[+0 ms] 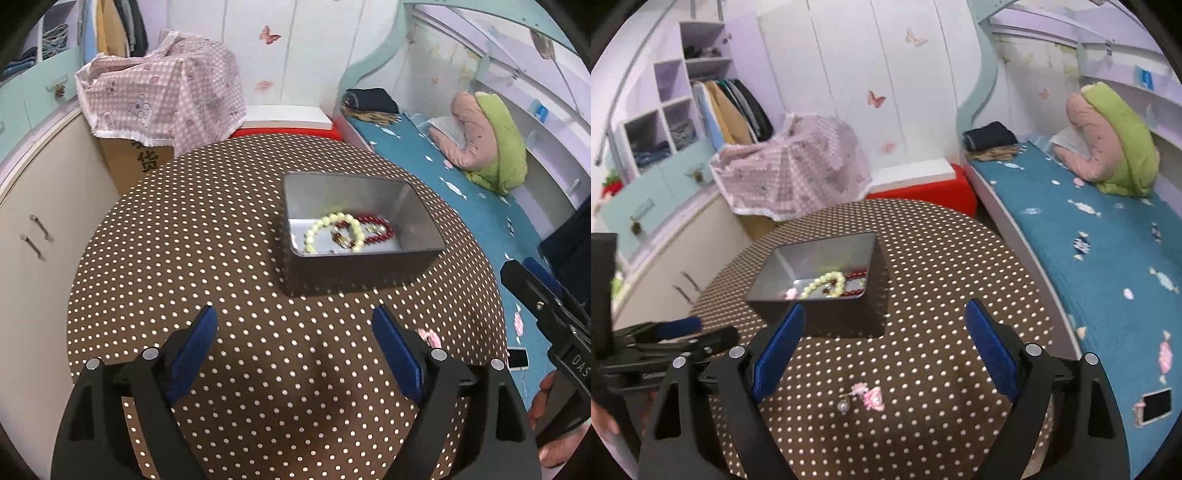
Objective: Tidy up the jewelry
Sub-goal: 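Withdraw both tools from the tin toward the last charms, then grasp the pink Hello Kitty charm with the right tool while the left tool grasps a pearl earring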
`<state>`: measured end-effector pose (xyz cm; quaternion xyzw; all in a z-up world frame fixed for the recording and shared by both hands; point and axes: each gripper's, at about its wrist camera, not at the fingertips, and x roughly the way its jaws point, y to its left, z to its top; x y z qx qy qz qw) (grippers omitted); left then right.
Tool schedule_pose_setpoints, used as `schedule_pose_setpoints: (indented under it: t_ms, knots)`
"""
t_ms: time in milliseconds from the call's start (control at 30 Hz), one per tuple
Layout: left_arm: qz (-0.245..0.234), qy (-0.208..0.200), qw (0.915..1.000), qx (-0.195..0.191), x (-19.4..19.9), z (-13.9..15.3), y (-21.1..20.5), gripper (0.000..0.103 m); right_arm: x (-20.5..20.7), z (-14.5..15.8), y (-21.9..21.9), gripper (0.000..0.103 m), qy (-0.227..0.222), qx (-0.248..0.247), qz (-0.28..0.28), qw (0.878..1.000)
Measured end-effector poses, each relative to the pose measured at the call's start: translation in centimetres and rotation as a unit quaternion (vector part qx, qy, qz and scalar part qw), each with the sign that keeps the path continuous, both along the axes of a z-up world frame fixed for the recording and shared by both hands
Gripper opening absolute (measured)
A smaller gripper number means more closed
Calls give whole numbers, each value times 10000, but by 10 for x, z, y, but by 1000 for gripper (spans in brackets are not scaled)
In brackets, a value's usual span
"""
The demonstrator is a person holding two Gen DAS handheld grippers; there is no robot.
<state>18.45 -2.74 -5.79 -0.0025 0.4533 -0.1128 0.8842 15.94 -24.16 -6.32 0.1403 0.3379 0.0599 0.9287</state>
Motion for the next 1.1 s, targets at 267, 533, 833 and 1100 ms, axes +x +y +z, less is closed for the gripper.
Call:
schedule_pose_setpoints:
  t_ms: [267,533,833,1100]
  knots:
    - [-205,18,9998,25,-20,-15,-8,87,-13,-30,-9,87,173,39,396,9991]
    - [-417,79,9990,124,-33,-28,-20,89,-22,-58,22,87,278,-1277,919,9872]
    - [-362,170,9992,57,-35,-36,-22,89,-5,-75,34,57,578,-1381,1374,9791]
    - [-447,177,9986,220,-37,-40,-43,89,-5,-73,34,17,557,-1245,1583,9779]
